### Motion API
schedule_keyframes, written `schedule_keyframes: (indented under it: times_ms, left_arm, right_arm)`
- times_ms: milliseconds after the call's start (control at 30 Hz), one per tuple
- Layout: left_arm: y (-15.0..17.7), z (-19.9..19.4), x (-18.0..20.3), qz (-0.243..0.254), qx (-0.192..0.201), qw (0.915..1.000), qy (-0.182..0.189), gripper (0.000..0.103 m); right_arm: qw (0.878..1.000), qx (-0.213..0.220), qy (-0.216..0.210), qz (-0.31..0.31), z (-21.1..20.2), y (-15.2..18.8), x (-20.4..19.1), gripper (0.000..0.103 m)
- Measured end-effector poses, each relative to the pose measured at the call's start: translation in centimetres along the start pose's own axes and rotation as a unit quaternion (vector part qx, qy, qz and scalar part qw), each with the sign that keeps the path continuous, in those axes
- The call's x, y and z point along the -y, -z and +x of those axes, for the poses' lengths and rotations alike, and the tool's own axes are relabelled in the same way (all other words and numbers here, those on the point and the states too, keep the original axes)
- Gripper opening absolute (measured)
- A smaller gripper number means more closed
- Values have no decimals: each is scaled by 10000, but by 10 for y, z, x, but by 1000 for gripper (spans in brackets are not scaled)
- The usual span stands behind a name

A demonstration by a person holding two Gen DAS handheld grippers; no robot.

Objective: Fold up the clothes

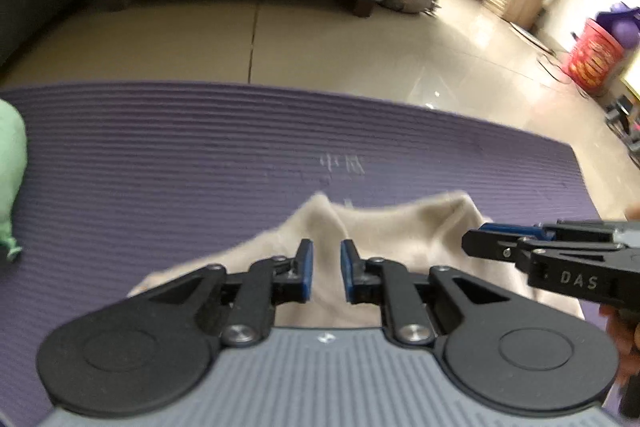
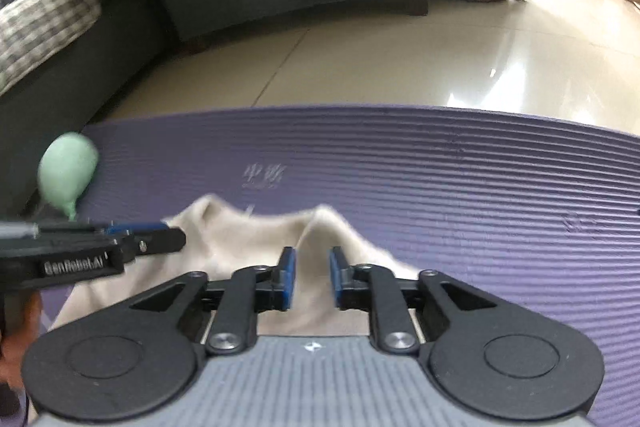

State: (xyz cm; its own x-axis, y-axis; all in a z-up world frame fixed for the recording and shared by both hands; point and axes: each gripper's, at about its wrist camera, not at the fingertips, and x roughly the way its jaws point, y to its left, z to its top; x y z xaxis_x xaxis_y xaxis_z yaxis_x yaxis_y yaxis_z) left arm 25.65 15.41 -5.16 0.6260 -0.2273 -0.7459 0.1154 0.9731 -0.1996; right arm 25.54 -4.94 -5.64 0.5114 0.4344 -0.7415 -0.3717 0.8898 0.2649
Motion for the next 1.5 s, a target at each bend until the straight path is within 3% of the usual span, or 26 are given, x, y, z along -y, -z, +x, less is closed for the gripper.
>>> schedule_keyframes:
  times_ms: [133,433,633,767,867,933,1000,1067,1500]
  left_arm:
    - [27,-35,-6,320,-108,9994,21,18]
    - [76,-90,-36,197,-355,9991,-154,18]
    - [94,-97,-41,246,-355,9987,-270,18]
    - [110,-92,-36,695,-318,9958,-508,18]
    - [109,-90,-26,982,-362,9922,-672,19]
    - [104,-93,-21,942,-419,9921,-716,29]
    - [100,-103,-11,826,-544,9920,-785,55]
    - [102,-110,-3,777,-673,9901,-955,66]
    - [143,-148,17,467,-1693,9768,-1229,74]
  right_arm:
    - [9993,-212,-46,-313,-30,29,-4,20]
    - [9944,-685,-261,-763,-90,81,-22,20]
    - [9888,-1040,-460,-965,-115,118,-42,20]
    - [9868,-1114,-350,-1119,-112,136,-45,20]
    - [9852,-1095,-177,-1309,-107,137,-49,27]
    - [9856,-1114,-123,-1267,-110,134,-51,28]
    - [9861,-1106,-76,-1238,-118,131,-53,33]
    - [9865,-1087,-82,-1225,-131,133,-53,40]
    - [9813,-1597,143,-1067,-177,164,-49,49]
